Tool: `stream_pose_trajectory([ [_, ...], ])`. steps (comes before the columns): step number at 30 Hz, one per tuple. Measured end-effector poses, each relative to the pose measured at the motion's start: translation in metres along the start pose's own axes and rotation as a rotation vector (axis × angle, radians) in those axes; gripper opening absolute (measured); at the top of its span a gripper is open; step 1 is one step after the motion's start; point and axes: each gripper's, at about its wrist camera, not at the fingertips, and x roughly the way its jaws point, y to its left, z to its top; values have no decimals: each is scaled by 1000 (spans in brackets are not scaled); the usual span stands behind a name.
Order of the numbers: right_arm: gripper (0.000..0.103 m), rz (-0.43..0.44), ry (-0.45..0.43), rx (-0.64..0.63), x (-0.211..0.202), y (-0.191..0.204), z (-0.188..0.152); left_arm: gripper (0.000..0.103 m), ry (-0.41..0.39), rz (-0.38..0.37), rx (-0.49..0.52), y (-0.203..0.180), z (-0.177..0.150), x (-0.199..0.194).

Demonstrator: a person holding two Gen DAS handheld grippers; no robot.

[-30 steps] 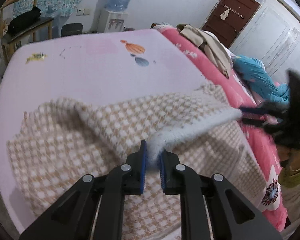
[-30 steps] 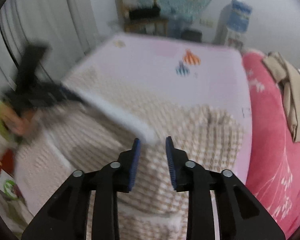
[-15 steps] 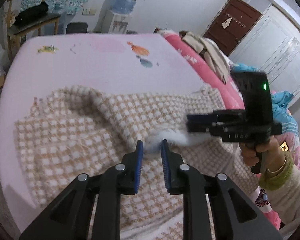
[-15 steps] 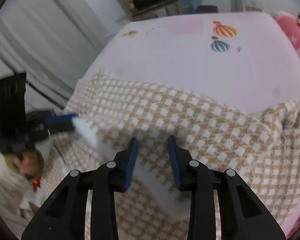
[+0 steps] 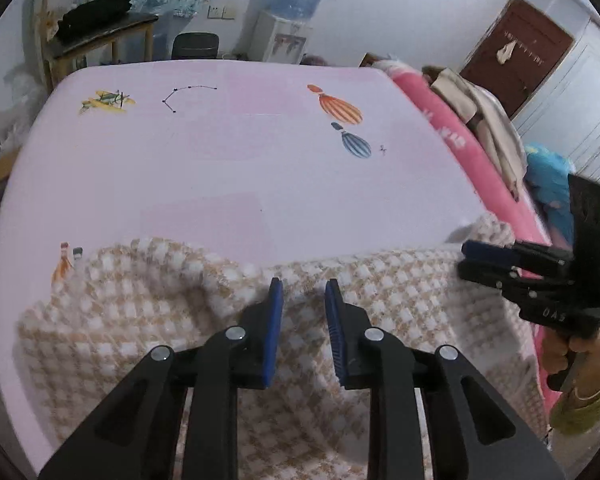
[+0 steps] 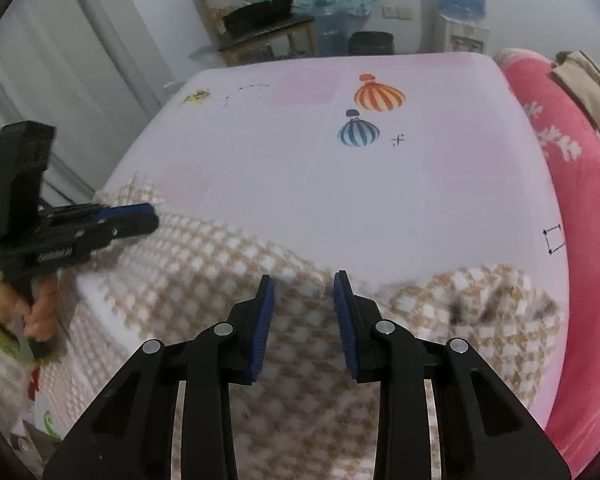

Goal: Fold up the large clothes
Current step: 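Lift the collar edge with both tools and fold it over toward the hem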

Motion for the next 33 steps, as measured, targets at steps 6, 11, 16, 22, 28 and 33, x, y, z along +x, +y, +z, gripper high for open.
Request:
stream_pose_trajectory([
  [6, 24, -33, 14, 17, -23, -2, -13, 22, -65, 26, 120, -14, -6, -32],
  [11, 25, 77, -24, -45, -26, 30, -5, 22, -32, -22, 257, -58, -7, -24],
  [16, 25, 28, 56, -150, -6, 45, -29, 21, 51, 153, 411, -85, -38, 2],
  [22, 25, 12, 68, -154, -33, 28, -67, 22, 68, 126, 386, -66, -62, -13],
  [28, 43, 20, 29, -17, -60, 7, -62, 22, 60, 98, 342, -63, -63, -13],
  [33, 22, 63, 84, 83, -33, -9, -53, 22, 45, 72, 304, -58, -65, -15],
])
